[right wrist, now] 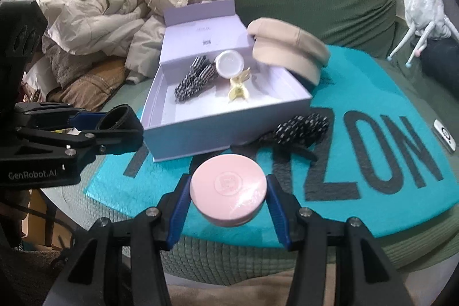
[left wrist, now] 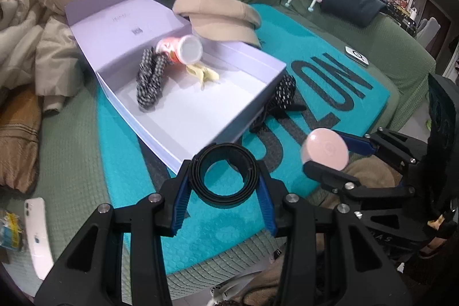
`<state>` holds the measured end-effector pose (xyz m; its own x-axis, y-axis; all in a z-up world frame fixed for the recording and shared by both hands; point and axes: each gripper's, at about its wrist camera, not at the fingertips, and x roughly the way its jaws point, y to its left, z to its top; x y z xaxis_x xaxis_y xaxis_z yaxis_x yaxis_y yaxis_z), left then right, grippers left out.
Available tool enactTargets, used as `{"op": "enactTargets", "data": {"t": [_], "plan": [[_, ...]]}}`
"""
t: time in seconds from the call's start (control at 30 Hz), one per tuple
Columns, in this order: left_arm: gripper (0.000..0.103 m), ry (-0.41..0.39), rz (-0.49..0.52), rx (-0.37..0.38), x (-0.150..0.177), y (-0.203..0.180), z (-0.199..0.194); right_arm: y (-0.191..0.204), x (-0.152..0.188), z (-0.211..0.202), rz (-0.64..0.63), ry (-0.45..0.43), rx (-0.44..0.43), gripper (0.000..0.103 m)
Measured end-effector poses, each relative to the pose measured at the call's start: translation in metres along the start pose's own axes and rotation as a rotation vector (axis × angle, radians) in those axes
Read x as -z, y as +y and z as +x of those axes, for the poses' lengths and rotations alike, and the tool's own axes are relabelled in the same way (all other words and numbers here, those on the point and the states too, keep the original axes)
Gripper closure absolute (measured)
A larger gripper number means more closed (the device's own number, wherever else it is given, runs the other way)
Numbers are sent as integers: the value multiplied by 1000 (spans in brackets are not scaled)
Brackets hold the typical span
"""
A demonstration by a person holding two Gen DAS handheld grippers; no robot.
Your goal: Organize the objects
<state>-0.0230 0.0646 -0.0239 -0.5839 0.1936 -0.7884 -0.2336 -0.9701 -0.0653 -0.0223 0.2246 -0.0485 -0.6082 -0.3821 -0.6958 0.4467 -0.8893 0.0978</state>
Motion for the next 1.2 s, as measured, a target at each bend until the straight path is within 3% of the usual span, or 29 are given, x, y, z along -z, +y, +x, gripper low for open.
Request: {"op": "enactTargets", "data": {"t": [0.2,0.4,0.73,1.2], "plan": [[62,-17,-15,-8,-14,-1,-12,-15,-15,-14,39,7,-5,51],[62,-19,31,-78,-23,-9,-17,-26,-27,-19,34,18,2,51],[62,-13,36,-24,-43,-11,-12,-34,-49,-22,6,12,34,51],[62,-36,75,-41,-74,-5,-9,-27,-87,-17,-31,4,17,51]]}}
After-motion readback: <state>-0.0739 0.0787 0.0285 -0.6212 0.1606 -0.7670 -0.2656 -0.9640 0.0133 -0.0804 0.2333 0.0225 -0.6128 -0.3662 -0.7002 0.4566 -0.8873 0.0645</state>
